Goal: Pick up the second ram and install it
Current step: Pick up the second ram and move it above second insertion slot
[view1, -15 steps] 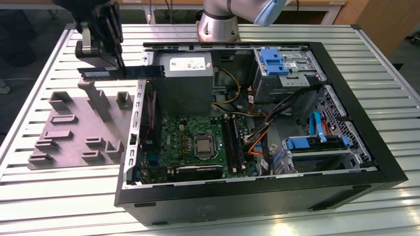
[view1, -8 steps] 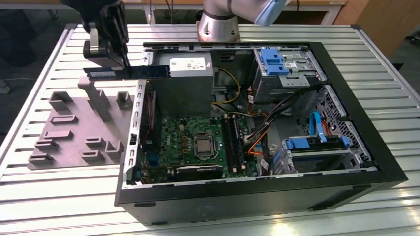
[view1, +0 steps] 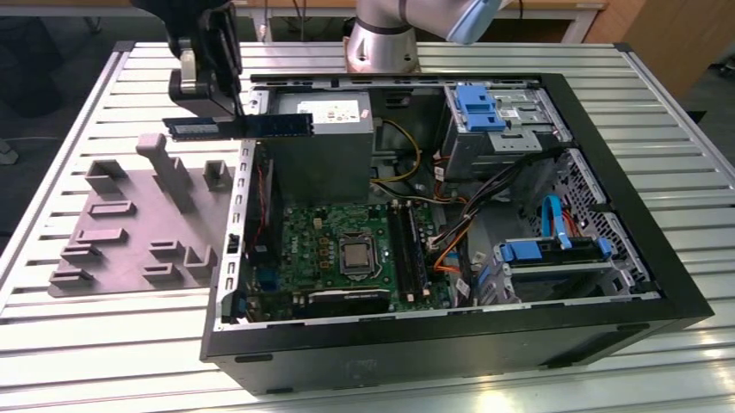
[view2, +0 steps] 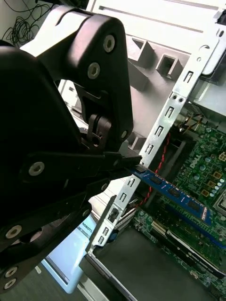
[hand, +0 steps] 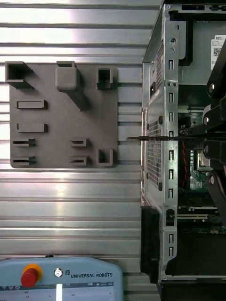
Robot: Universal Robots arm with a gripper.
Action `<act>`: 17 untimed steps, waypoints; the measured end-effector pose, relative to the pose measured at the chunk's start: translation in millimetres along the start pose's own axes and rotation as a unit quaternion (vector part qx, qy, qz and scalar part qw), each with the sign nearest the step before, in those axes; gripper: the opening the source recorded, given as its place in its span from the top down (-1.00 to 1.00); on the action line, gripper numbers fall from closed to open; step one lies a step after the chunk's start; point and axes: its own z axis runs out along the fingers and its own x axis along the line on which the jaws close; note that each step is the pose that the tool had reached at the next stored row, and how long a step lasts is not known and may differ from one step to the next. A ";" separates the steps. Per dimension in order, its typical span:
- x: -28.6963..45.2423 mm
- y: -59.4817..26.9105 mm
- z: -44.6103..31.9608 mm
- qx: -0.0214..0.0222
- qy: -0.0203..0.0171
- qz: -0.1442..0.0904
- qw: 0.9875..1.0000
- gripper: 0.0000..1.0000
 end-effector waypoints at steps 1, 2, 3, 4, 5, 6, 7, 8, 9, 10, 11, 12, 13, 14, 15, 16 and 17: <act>0.0 -1.8 0.1 0.000 0.000 0.000 1.000 0.73; 0.0 -3.6 0.1 0.000 0.000 0.000 1.000 0.73; -0.1 -5.4 0.2 0.000 0.000 0.000 1.000 0.73; -0.1 -7.1 0.2 0.000 0.000 0.000 1.000 0.73; -0.1 -9.1 0.3 0.000 0.000 0.000 1.000 0.73; -0.1 -11.0 0.3 0.000 0.000 0.000 1.000 0.73; -0.1 -13.0 0.3 0.000 0.000 0.000 1.000 0.73; -0.1 -15.0 0.3 0.000 0.000 0.000 1.000 0.73; -0.1 -17.1 0.4 0.000 0.000 0.000 1.000 0.73; -0.2 -19.2 0.4 0.000 0.000 0.000 1.000 0.73; -0.2 -21.3 0.5 0.000 0.000 0.000 1.000 0.73; -0.2 -23.6 0.5 0.000 0.000 0.000 1.000 0.73; -0.2 -26.0 0.5 0.000 0.000 0.000 1.000 0.73; -0.3 -28.6 0.6 0.000 0.000 0.000 1.000 0.73; -0.3 -31.3 0.6 0.000 0.000 0.000 1.000 0.73; -0.3 -34.4 0.7 0.000 0.000 0.000 1.000 0.73; -0.3 -38.0 0.8 0.000 0.000 0.000 1.000 0.73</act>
